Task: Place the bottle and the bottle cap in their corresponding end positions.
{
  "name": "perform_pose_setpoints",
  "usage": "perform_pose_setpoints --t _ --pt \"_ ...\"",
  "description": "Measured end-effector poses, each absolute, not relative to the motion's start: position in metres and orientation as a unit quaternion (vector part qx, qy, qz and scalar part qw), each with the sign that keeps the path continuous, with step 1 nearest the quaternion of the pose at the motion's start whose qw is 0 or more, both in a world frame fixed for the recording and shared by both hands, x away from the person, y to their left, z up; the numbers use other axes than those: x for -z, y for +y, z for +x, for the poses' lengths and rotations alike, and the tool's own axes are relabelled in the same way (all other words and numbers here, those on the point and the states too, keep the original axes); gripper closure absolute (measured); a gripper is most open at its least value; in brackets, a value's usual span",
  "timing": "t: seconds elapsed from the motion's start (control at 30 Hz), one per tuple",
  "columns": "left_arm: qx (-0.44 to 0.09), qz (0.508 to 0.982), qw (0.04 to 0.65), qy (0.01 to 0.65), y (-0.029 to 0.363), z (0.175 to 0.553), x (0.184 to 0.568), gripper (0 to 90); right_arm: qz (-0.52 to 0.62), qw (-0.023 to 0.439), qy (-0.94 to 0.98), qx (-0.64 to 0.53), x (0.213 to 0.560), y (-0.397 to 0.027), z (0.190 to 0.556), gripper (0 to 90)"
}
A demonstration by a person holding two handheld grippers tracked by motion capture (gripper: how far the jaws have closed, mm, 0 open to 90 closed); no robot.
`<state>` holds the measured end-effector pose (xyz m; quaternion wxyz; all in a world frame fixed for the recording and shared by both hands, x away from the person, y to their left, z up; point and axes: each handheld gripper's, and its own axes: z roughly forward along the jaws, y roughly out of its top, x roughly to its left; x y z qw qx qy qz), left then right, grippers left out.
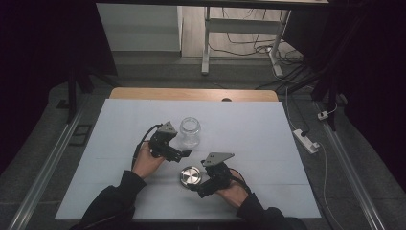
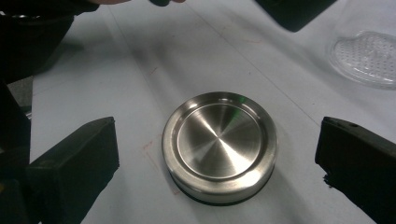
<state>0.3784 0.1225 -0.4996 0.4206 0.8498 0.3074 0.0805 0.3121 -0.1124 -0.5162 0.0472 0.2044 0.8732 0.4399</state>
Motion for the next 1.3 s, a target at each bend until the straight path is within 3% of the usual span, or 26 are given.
perform_pose_setpoints --t 0.47,1.3 --pt "-0.061 0.835 0.448 0.314 0.135 0.351 0.498 0.0 0.202 0.063 0.872 -0.441 0.511 -0.118 0.31 0.0" --pt "-0.074 0.847 0.438 0.292 0.134 0.309 0.498 0.0 0.212 0.068 0.873 -0.434 0.508 -0.133 0.308 0.0"
